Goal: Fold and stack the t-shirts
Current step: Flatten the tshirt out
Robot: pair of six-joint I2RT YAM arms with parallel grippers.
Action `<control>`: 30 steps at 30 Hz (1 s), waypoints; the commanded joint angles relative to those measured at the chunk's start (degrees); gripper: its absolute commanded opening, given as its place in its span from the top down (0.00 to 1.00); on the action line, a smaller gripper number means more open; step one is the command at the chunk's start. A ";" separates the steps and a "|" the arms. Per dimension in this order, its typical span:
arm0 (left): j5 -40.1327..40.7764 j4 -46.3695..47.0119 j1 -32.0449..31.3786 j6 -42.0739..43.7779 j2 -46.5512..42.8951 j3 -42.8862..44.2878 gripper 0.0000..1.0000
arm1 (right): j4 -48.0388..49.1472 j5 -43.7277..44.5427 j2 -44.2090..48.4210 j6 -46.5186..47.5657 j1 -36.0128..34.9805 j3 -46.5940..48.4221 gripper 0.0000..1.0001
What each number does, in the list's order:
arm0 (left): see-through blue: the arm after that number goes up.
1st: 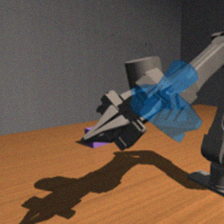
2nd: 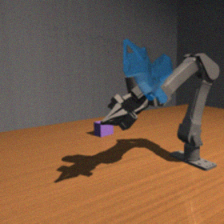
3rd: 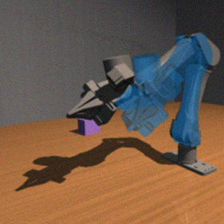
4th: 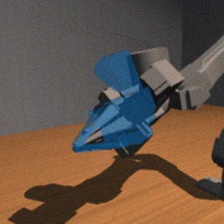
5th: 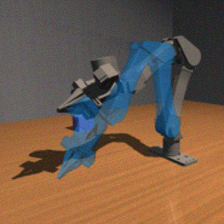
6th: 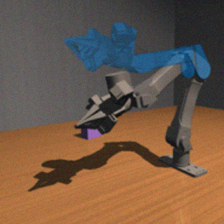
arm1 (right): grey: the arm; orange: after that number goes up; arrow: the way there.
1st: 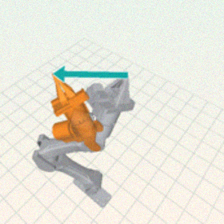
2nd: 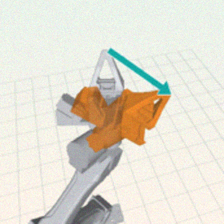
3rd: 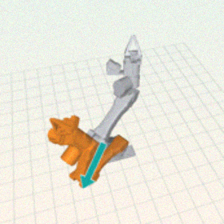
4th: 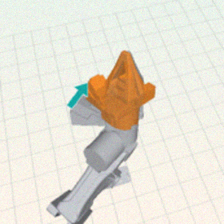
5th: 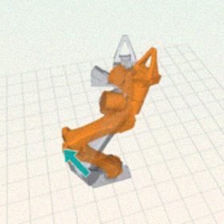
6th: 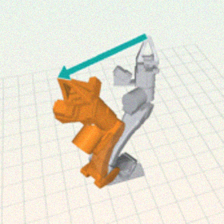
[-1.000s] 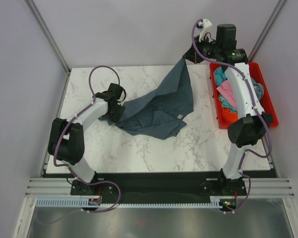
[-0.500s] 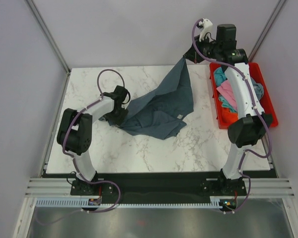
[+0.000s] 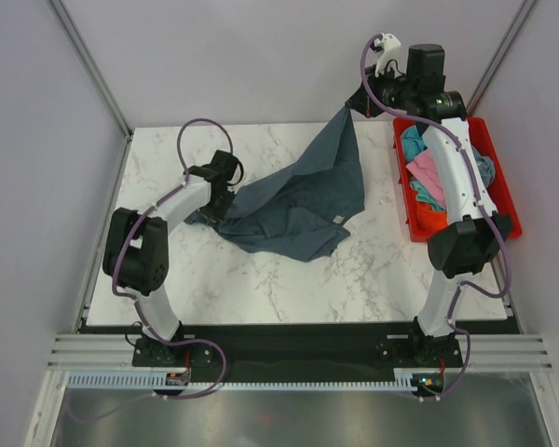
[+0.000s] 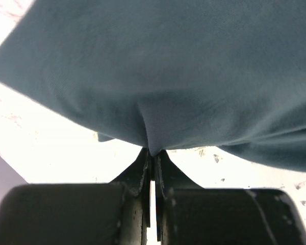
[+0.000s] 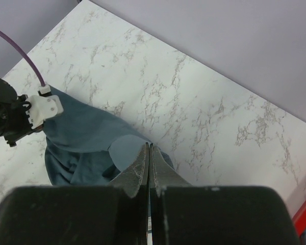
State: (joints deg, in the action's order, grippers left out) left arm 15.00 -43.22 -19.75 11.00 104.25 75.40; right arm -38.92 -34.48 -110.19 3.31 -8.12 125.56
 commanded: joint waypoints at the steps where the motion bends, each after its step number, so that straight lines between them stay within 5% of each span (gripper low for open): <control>1: 1.17 -0.37 -0.20 1.03 -5.54 3.09 0.98 | 2.44 1.78 4.19 0.55 -0.05 0.57 1.00; 18: 0.11 -7.05 -3.81 12.46 -37.52 17.15 0.98 | 1.04 13.38 30.90 5.66 0.12 -8.93 1.00; 30: -4.89 -5.73 -3.81 21.16 -46.33 36.90 0.98 | -0.20 25.34 41.81 1.52 0.82 7.32 1.00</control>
State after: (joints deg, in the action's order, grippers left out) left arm 12.23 -50.74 -23.40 27.24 58.63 106.94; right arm -40.32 -14.41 -68.58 6.02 -7.99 128.29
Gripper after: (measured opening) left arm 0.037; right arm 0.009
